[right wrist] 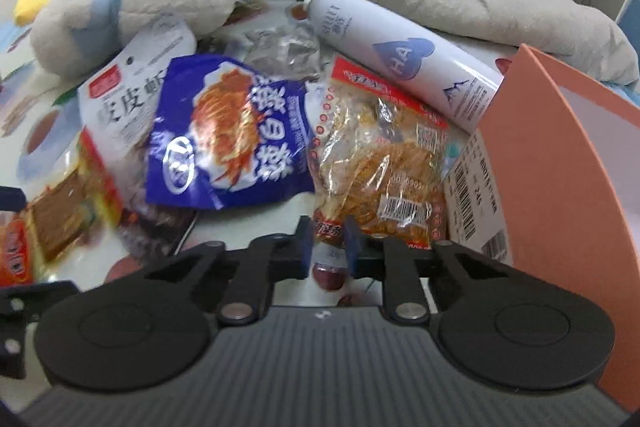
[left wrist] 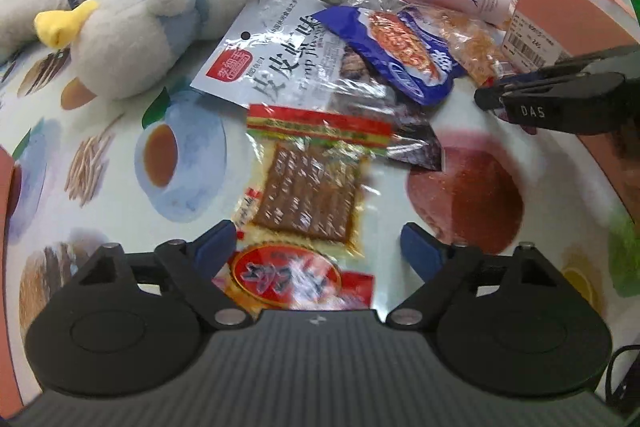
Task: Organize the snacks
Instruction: 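Grasp the red-labelled shredded snack bag with the right tool while the left tool grasps the brown strip packet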
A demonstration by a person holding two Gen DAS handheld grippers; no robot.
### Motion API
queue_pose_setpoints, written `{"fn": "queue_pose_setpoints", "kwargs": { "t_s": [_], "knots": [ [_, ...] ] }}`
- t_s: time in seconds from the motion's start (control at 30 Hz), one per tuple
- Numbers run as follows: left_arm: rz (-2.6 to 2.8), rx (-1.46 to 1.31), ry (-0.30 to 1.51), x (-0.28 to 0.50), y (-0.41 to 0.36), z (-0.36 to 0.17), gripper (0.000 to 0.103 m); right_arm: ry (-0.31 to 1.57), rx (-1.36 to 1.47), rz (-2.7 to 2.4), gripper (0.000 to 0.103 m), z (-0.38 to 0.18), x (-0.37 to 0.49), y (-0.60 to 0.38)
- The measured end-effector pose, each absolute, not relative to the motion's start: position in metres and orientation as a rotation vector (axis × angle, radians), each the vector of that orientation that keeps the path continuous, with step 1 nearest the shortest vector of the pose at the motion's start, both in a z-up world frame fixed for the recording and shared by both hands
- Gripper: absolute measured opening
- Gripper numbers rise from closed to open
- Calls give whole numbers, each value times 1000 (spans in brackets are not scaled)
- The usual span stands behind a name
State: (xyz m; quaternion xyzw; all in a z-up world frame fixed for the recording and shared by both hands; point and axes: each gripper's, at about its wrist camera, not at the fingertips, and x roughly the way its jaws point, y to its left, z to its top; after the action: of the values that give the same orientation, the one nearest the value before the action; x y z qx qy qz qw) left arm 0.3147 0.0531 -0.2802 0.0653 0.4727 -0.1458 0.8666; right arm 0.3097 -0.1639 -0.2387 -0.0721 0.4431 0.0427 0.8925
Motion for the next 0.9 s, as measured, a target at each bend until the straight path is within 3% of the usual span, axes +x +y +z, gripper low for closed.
{"fn": "queue_pose_setpoints", "kwargs": {
  "t_s": [0.1, 0.33, 0.4, 0.5, 0.6, 0.9],
  "knots": [
    [-274, 122, 974, 304, 47, -279, 83, 923, -161, 111, 10, -238, 299, -161],
    [-248, 103, 958, 286, 38, -274, 49, 932, -183, 157, 7, -233, 264, -151],
    [-247, 88, 959, 282, 38, -273, 30, 939, -188, 169, 7, -231, 251, -150],
    [-244, 67, 963, 277, 39, -271, 12, 951, -196, 189, 7, -227, 231, -148],
    [-252, 35, 969, 270, 40, -270, 7, 961, -205, 207, 7, -224, 209, -147],
    [-264, 21, 964, 254, 41, -254, 8, 980, -138, 276, 12, -214, 164, -153]
  ]
}}
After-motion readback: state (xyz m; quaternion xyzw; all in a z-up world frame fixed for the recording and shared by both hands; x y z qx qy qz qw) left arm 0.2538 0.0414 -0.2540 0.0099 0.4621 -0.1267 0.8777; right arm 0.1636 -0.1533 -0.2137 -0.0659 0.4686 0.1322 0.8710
